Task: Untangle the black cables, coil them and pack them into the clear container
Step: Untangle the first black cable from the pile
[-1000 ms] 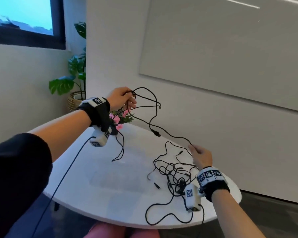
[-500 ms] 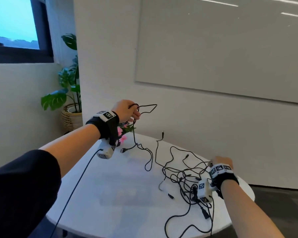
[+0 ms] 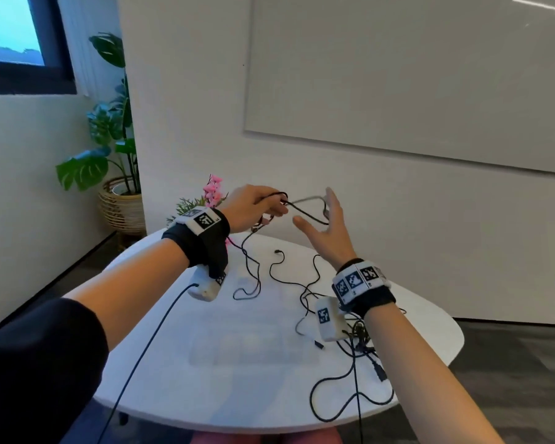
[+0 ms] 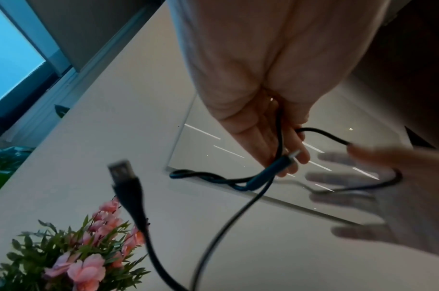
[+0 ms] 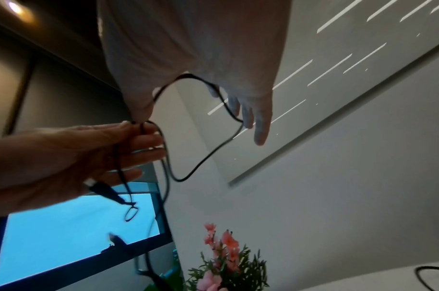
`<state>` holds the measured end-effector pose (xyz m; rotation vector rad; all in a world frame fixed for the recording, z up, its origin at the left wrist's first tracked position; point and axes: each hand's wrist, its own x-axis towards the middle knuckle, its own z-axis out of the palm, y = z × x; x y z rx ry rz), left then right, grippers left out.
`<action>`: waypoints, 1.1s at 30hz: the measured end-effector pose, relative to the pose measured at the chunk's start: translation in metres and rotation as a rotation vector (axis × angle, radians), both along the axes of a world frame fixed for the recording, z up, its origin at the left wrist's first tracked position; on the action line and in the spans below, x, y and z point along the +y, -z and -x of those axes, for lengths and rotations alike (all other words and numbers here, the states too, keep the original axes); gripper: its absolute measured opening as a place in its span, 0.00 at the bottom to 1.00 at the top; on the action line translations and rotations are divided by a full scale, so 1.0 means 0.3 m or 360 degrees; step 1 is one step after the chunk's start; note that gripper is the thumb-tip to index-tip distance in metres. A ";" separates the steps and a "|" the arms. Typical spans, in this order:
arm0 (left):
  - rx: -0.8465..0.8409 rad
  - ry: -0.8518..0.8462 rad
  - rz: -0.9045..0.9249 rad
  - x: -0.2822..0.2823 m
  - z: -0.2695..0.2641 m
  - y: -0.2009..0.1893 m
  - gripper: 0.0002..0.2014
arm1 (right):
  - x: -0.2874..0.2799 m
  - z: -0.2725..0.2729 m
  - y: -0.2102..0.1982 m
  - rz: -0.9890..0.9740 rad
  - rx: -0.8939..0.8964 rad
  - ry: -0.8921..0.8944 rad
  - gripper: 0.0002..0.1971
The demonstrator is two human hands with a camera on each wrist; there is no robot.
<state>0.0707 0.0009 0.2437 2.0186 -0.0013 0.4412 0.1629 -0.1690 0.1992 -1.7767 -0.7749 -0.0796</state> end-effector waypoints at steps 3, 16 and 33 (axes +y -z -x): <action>-0.0051 -0.0015 0.0006 0.002 0.022 0.012 0.11 | 0.006 0.036 -0.007 0.0021 -0.0162 0.0085 0.14; -0.0282 -0.0426 0.0138 0.090 0.083 -0.004 0.13 | -0.178 -0.116 0.110 0.1079 -0.0207 0.0577 0.32; 0.0106 -0.0068 0.0601 -0.038 0.082 0.020 0.18 | 0.044 0.178 0.004 -0.0114 0.0160 -0.0200 0.19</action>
